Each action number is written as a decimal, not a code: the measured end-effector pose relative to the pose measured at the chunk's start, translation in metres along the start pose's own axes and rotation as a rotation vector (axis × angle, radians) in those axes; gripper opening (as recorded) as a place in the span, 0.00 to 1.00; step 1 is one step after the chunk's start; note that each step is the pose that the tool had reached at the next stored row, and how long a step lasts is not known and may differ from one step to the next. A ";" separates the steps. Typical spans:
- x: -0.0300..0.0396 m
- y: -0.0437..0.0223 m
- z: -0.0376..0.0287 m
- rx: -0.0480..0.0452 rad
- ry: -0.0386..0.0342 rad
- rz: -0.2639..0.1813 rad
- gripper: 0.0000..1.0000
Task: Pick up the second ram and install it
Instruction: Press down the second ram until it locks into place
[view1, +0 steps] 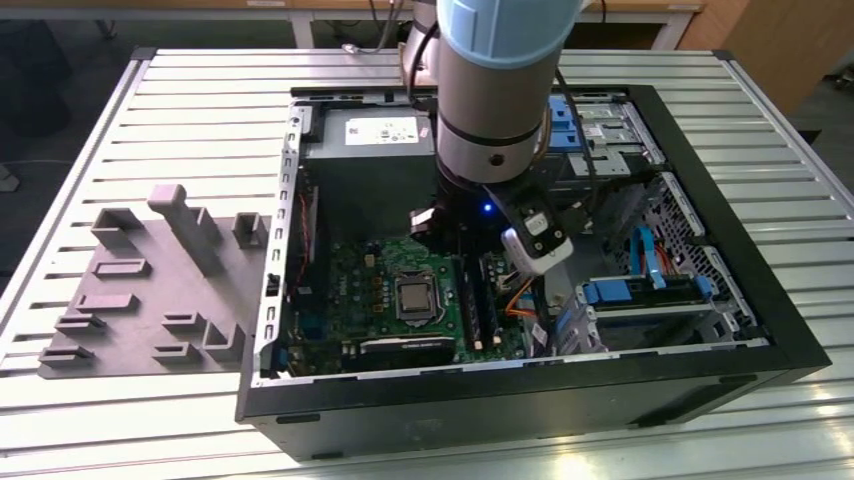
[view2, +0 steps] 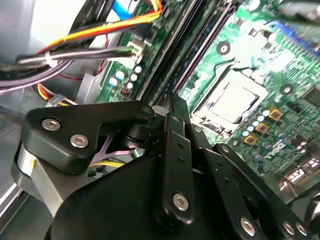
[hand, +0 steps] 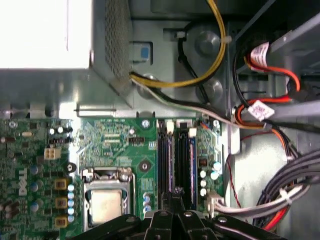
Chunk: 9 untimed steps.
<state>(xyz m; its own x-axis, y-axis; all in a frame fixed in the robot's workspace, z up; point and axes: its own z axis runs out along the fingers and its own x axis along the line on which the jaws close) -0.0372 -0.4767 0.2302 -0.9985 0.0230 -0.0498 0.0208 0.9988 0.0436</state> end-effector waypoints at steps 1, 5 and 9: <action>0.0001 0.0027 0.0001 0.0001 0.0000 0.000 0.11; 0.0003 0.0112 0.0005 0.0000 0.0000 0.000 0.11; 0.0004 0.0176 0.0008 -0.0002 0.0000 0.000 0.11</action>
<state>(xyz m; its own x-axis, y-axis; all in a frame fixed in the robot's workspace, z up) -0.0372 -0.4590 0.2302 -0.9985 0.0229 -0.0498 0.0208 0.9988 0.0439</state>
